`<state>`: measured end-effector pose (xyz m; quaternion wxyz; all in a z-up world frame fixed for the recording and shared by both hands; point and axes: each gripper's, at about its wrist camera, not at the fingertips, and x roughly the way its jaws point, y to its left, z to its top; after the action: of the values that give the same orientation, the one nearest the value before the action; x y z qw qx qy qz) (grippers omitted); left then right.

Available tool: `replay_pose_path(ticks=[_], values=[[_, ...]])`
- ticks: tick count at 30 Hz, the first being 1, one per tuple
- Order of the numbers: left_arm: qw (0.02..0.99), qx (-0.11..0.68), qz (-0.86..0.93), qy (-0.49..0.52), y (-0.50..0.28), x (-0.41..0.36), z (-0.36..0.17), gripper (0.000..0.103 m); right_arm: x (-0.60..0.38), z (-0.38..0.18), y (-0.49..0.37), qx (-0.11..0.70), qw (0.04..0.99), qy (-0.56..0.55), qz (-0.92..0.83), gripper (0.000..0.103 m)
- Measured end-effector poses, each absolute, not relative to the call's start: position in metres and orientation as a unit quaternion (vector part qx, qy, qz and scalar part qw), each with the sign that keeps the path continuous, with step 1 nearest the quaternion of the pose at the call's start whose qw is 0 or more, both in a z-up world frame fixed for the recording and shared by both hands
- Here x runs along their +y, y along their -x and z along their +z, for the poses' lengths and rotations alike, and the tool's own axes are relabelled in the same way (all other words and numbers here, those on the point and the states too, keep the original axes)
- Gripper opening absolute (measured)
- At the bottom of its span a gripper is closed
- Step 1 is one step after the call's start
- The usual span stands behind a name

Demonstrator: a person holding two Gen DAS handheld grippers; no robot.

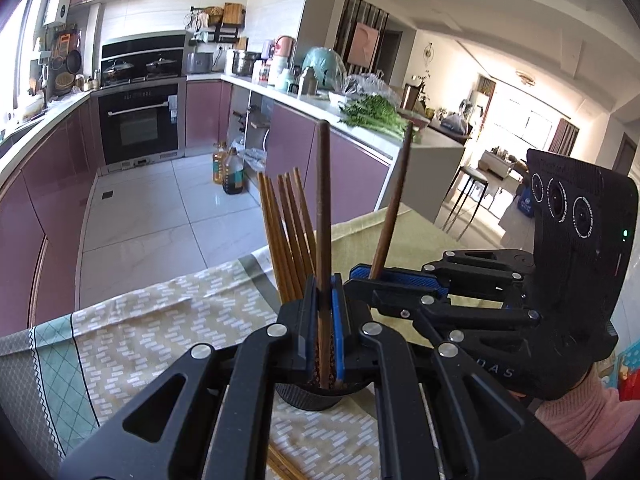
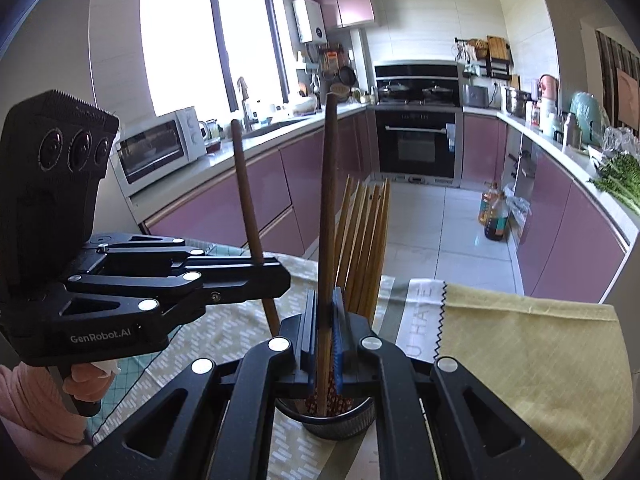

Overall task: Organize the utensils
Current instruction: 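Lower the left tool's chopstick into the cup and open while the right tool does likewise, then withdraw both open tools from the cup back over the last chopsticks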

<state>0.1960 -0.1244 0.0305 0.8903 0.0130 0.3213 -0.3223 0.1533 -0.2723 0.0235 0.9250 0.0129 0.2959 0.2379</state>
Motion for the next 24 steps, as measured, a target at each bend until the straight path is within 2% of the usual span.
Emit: replay_pose_path(ticks=[10, 12, 17, 19, 24], values=[[0.889, 0.338, -0.309, -0.016, -0.215, -0.133, 0.024, 0.008, -0.272, 0.012, -0.172, 0.315, 0.921, -0.033, 0.225, 0.007], [0.891, 0.339, -0.302, -0.023, -0.216, -0.135, 0.022, 0.015, -0.276, 0.009, -0.175, 0.316, 0.922, -0.038, 0.219, 0.008], [0.893, 0.340, -0.294, -0.027, -0.215, -0.134, 0.013, 0.020, -0.284, 0.007, -0.170, 0.315, 0.923, -0.047, 0.216, 0.013], [0.895, 0.337, -0.291, -0.023, -0.213, -0.127, 0.011, 0.021, -0.285, 0.008, -0.163, 0.309, 0.924, -0.047, 0.220, 0.015], [0.911, 0.306, -0.276, -0.020, -0.186, -0.100, 0.011, 0.031, -0.282, 0.014, -0.135, 0.283, 0.925, -0.035, 0.250, 0.030]])
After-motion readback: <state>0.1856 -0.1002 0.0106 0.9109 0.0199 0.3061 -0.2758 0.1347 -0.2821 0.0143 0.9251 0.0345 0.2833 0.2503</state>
